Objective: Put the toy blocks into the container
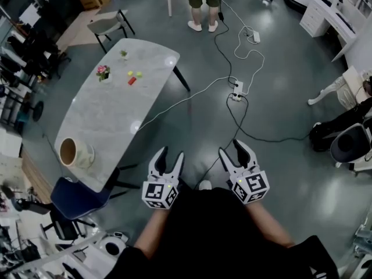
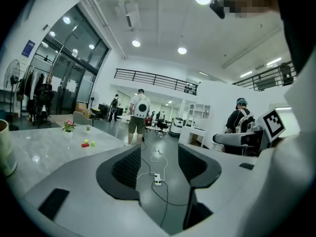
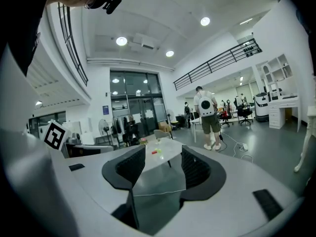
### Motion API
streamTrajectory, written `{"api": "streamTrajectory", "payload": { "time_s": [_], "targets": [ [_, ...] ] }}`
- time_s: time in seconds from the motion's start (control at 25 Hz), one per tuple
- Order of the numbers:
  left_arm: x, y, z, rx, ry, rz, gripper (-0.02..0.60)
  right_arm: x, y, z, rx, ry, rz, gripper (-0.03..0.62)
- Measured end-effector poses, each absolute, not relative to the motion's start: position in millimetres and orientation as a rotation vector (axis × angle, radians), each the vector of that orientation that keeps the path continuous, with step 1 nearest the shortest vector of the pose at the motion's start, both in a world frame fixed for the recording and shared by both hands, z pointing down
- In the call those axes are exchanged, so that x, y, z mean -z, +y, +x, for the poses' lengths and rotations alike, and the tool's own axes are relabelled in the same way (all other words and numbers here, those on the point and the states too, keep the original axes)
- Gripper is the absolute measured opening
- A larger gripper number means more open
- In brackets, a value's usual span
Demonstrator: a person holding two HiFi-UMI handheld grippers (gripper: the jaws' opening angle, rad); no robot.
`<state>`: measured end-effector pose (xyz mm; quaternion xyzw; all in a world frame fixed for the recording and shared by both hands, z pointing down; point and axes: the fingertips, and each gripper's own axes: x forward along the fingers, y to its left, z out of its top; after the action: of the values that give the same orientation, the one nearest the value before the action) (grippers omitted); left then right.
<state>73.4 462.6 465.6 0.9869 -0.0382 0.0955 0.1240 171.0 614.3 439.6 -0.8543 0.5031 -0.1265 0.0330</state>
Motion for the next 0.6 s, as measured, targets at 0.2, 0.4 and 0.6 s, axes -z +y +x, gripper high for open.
{"api": "streamTrajectory", "payload": {
  "time_s": [0.2,0.4,0.6],
  "targets": [
    [-473,453,60,-0.326,-0.201,2.876,0.215,-458,614,169,0.467,1.576,-2.593,0.199],
    [-474,429,57,-0.325,-0.269,2.868,0.215,-464,585,177,0.482,1.628,-2.565,0.199],
    [-481,401,63,-0.308,-0.306,2.838,0.215,-462,548,189,0.472,1.685,-2.564,0.199]
  ]
}}
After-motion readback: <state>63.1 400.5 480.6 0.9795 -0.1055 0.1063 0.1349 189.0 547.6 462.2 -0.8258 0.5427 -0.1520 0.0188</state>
